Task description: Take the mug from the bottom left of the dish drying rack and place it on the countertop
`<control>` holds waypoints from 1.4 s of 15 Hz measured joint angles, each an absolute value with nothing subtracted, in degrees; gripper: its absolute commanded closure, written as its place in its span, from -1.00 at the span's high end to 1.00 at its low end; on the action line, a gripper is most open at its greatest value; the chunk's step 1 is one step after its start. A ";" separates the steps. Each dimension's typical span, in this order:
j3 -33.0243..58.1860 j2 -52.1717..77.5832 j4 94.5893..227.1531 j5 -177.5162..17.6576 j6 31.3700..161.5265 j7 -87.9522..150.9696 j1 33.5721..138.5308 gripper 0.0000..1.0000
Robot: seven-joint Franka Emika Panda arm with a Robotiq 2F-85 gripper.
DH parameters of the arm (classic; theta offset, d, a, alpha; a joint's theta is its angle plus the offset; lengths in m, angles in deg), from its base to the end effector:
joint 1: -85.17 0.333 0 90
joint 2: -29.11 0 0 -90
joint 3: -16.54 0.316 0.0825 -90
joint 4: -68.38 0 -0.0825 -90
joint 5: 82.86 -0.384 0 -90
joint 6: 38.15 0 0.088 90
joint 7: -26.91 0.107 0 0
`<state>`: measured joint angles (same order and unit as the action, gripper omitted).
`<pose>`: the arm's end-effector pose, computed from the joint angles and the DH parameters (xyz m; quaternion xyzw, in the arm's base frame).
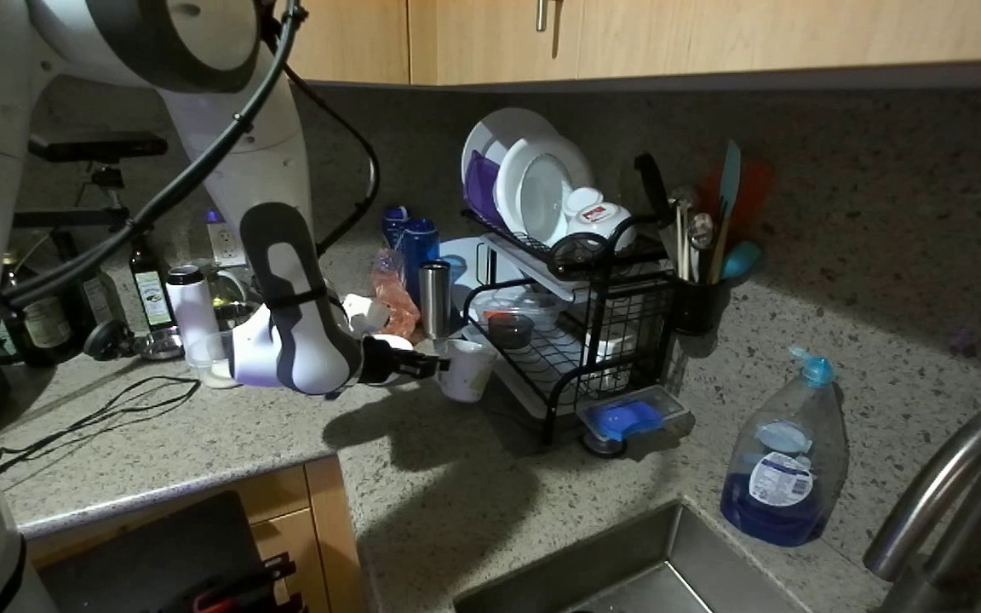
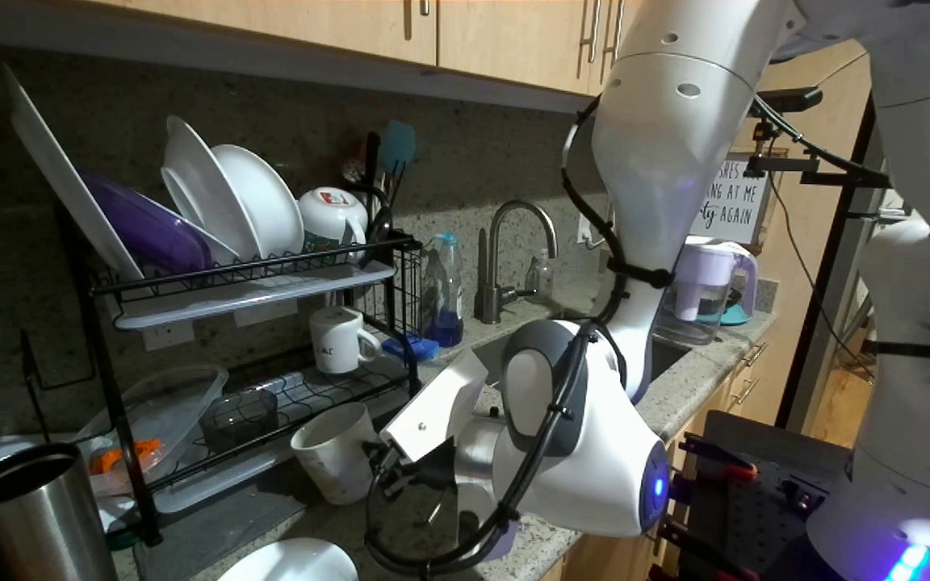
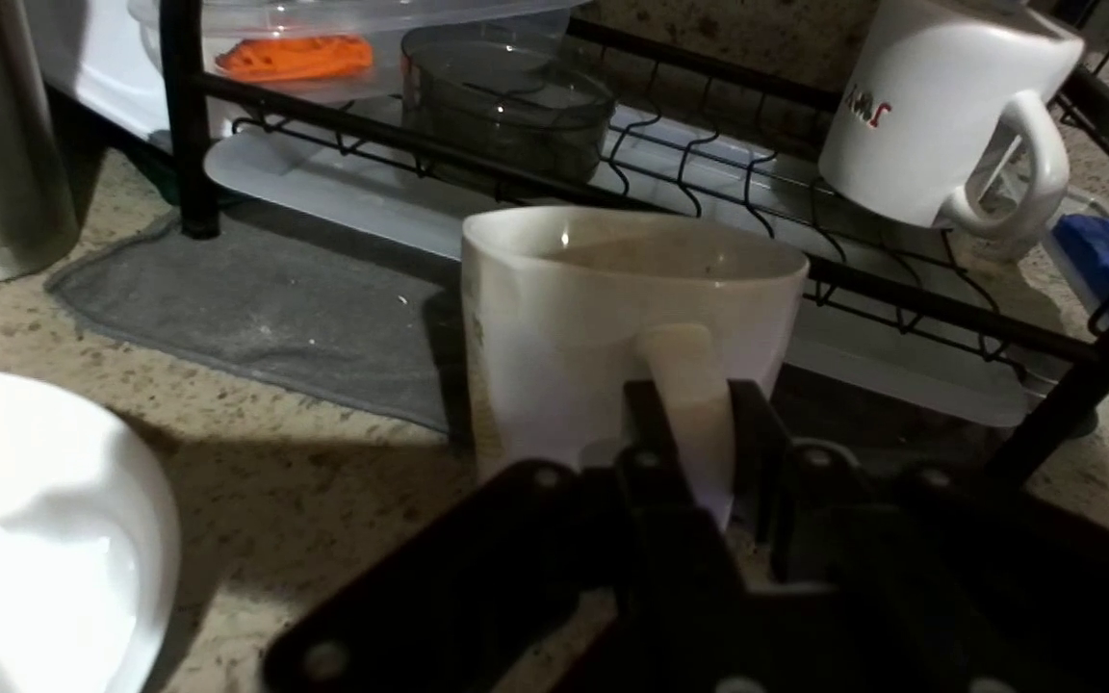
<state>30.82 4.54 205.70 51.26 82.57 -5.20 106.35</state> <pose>0.4031 0.2576 0.1362 -0.0639 0.8199 -0.0877 0.5621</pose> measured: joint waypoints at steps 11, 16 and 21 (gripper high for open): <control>30.71 3.16 205.70 52.86 80.29 -2.79 106.44 -0.90; 30.93 2.91 205.71 52.86 79.93 -2.79 106.58 -0.90; 31.06 2.66 205.86 52.86 79.53 -2.67 106.81 -0.90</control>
<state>31.06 2.66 205.86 52.86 79.53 -2.67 106.81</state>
